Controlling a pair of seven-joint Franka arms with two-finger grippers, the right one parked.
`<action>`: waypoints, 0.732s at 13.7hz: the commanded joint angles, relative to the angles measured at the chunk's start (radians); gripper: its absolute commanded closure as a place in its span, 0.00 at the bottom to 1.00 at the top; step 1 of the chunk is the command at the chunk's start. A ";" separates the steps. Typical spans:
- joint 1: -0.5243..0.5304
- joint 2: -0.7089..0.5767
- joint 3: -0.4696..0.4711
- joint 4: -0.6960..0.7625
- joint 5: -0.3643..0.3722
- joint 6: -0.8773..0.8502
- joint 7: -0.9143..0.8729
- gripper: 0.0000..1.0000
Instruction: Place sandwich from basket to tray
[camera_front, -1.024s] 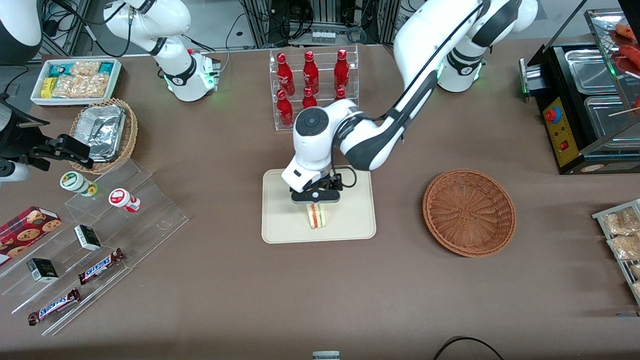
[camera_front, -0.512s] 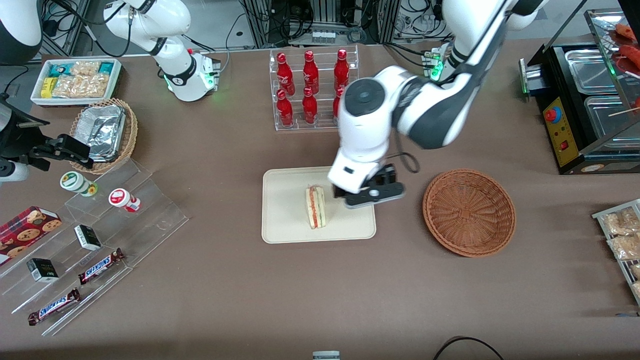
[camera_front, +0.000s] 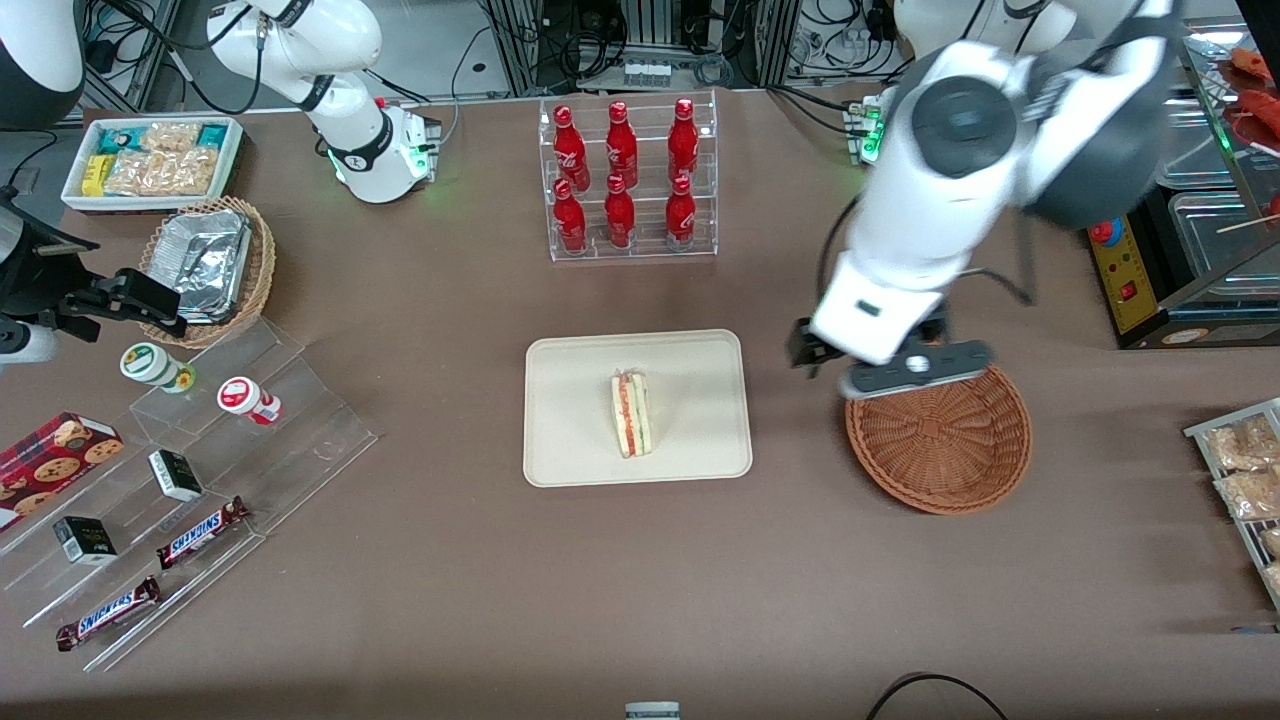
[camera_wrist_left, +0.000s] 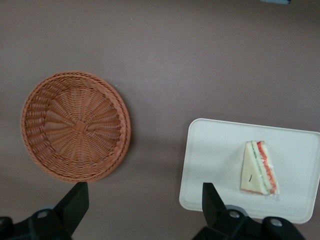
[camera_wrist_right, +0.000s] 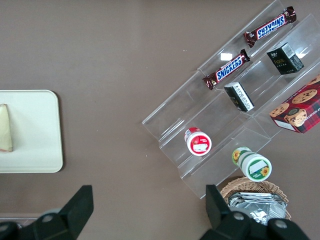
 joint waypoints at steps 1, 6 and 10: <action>0.097 -0.064 -0.007 -0.041 -0.041 -0.048 0.132 0.00; 0.137 -0.116 0.119 -0.066 -0.093 -0.092 0.397 0.00; 0.129 -0.141 0.264 -0.064 -0.165 -0.122 0.527 0.00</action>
